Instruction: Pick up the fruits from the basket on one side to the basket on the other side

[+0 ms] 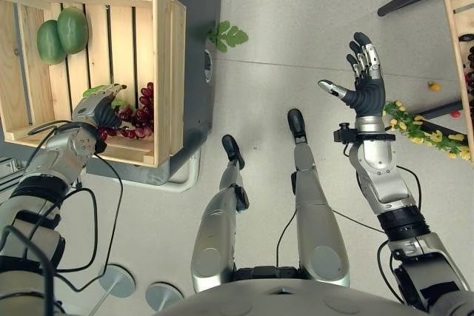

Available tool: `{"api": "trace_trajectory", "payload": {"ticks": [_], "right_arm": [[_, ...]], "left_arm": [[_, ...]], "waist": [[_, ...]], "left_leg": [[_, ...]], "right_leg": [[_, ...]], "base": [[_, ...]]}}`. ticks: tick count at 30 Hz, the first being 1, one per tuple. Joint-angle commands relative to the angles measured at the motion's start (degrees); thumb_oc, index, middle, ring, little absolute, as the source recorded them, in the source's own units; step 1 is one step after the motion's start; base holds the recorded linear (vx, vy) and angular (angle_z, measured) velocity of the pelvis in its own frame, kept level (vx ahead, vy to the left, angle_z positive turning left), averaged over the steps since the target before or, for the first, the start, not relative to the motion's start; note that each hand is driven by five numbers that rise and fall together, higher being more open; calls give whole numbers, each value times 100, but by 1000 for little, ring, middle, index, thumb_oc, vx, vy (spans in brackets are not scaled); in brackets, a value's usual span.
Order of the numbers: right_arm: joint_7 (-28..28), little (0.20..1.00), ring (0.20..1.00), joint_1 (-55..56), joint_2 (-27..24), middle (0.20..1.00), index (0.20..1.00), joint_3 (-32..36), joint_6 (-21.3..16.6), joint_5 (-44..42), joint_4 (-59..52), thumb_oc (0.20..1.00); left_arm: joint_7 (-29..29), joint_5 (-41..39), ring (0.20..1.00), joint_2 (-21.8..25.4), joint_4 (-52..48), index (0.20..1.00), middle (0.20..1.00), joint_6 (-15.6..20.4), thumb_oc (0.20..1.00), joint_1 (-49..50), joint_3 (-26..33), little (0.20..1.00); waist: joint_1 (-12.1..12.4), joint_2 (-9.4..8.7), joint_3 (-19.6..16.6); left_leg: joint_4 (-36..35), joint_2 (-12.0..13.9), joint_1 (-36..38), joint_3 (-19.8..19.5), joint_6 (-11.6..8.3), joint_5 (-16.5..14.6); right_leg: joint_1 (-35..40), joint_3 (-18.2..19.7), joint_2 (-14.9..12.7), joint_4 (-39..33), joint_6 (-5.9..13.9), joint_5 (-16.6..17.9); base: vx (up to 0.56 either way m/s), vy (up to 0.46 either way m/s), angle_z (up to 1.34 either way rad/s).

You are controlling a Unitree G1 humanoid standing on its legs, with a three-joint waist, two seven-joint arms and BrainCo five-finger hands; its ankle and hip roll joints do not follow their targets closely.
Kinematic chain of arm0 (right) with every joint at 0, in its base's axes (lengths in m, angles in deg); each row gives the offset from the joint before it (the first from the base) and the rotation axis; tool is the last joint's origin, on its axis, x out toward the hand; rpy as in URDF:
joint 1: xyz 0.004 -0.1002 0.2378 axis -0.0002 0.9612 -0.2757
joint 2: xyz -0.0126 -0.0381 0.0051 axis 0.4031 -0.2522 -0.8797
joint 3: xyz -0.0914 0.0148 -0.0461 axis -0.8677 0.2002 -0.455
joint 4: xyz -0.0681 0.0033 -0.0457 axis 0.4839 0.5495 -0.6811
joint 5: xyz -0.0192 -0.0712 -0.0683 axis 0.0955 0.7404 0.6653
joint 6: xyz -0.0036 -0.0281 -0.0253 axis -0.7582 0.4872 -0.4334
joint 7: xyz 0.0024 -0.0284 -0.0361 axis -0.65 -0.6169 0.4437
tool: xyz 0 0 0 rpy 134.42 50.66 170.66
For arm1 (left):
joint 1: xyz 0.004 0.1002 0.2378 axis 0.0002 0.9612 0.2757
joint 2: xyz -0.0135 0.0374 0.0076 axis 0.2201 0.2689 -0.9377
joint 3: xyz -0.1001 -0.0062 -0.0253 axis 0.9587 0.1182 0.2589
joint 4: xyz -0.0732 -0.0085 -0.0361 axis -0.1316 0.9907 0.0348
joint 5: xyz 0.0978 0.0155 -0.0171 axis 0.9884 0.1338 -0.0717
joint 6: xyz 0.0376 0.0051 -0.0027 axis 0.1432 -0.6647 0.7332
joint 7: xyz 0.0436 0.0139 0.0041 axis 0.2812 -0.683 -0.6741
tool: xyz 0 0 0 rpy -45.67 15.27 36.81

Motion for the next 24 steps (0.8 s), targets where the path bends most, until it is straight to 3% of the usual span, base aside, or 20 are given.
{"api": "trace_trajectory", "payload": {"ticks": [1,13,24], "right_arm": [[-22,1000,1000,-86,68,1000,1000,170,-308,166,-280,1000],[74,1000,1000,-33,-3,1000,1000,232,-325,131,-382,1000],[146,1000,1000,-26,16,1000,1000,261,-311,152,-387,1000]], "left_arm": [[-284,431,1000,484,128,1000,1000,-218,1000,-76,132,1000],[-294,896,1000,299,522,1000,1000,-344,1000,-676,-525,1000],[-163,927,1000,109,630,1000,1000,-365,1000,-527,-549,1000]], "waist": [[2,-263,55],[-63,-424,55],[-54,-429,55]], "left_leg": [[1199,-2,-465,-407,-75,-533],[1449,22,-906,-449,-31,-649],[1500,15,-1018,-455,-13,-677]], "right_leg": [[6,-34,-189,700,534,-719],[-347,-32,-155,794,557,-730],[-445,15,-153,746,555,-676]], "base": [[0,0,0],[-3,0,0],[-5,1,-1]]}}
